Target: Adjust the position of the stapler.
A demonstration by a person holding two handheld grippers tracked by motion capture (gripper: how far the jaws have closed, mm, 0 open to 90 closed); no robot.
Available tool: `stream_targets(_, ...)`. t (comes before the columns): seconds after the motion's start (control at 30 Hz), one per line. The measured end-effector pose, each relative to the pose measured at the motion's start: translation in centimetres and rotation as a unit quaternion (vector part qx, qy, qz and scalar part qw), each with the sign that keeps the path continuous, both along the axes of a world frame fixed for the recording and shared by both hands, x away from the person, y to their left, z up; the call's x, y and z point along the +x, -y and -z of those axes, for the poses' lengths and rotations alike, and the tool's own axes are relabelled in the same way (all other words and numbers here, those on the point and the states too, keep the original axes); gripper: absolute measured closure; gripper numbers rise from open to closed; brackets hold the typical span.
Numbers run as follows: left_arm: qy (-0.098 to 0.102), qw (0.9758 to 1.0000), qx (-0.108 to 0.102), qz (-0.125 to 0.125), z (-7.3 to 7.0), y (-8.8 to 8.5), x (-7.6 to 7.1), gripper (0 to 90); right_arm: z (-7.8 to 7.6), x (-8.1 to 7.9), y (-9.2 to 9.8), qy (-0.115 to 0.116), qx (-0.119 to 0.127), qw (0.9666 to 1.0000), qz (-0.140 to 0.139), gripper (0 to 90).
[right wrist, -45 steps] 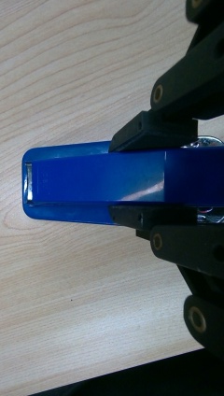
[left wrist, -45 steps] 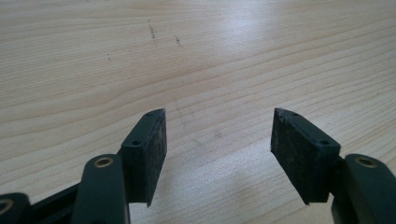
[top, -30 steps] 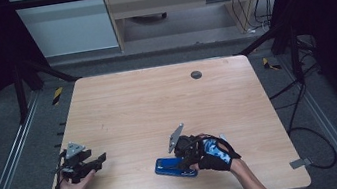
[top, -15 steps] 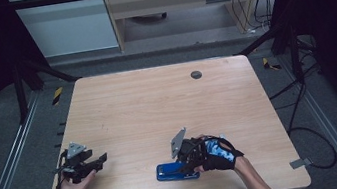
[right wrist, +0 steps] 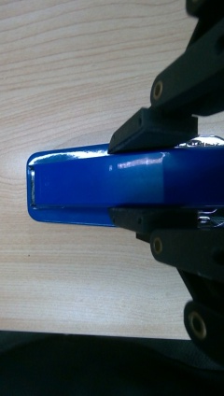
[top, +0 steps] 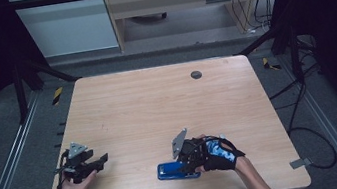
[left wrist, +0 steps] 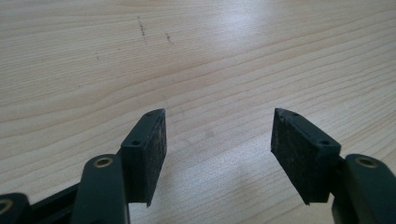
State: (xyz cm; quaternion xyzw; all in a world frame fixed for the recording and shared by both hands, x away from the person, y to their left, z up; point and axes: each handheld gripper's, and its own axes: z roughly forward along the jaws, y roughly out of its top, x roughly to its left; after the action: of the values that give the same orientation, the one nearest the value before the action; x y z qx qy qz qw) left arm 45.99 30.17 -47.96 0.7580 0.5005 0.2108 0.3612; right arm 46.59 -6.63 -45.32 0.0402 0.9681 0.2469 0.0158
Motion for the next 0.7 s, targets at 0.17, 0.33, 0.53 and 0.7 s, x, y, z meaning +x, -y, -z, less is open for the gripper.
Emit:
stream_targets(0.17,0.003,1.0,-0.003,0.0,-0.1,0.0,-0.1,35.8,-0.5,-0.4,0.3,0.007,0.023,0.9995,0.021,55.5)
stream_targets(0.33,0.009,0.9999,-0.009,0.005,-0.4,0.2,-0.3,35.5,-1.6,-0.9,1.2,0.006,0.072,0.9947,0.073,55.2)
stream_targets(0.53,0.013,0.9996,-0.012,0.024,-0.7,0.8,-0.5,35.2,-2.0,-1.6,2.5,0.026,0.135,0.9807,0.139,60.7)
stream_targets(0.7,0.025,0.9985,-0.015,0.046,-1.7,1.5,-0.9,35.1,-2.0,-1.9,4.0,0.038,0.192,0.9626,0.188,66.2)
